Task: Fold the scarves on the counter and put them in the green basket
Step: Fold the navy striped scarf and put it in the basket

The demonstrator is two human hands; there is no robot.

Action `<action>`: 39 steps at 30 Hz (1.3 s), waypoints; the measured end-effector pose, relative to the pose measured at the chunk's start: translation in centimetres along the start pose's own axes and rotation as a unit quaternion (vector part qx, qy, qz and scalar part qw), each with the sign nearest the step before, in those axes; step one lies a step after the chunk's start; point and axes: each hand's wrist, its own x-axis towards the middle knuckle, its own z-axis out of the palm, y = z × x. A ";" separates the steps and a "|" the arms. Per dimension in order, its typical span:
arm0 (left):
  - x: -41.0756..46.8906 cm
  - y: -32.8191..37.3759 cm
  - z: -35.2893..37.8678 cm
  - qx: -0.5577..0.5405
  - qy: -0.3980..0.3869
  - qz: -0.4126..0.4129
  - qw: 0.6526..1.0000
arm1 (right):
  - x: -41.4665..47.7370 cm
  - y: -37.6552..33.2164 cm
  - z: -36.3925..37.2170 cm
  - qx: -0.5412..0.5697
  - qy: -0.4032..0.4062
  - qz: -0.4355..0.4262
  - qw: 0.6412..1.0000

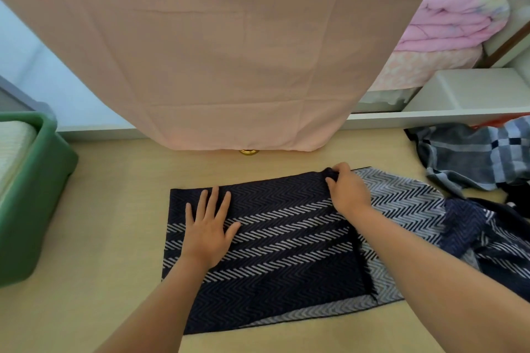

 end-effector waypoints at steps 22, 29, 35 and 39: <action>-10.1 1.7 1.3 -0.032 0.033 0.075 0.996 | -14.8 5.8 1.6 0.084 0.034 -0.036 0.995; -12.5 -0.6 3.0 0.026 -0.027 0.089 0.995 | -16.7 7.1 0.9 -0.055 0.040 0.001 0.998; -13.7 -1.5 2.5 0.040 -0.044 0.129 0.990 | -17.1 7.4 2.3 -0.215 0.027 0.003 0.976; -13.8 -2.2 2.2 0.025 -0.035 0.084 0.996 | -18.1 6.3 3.8 -0.265 0.105 -0.167 0.944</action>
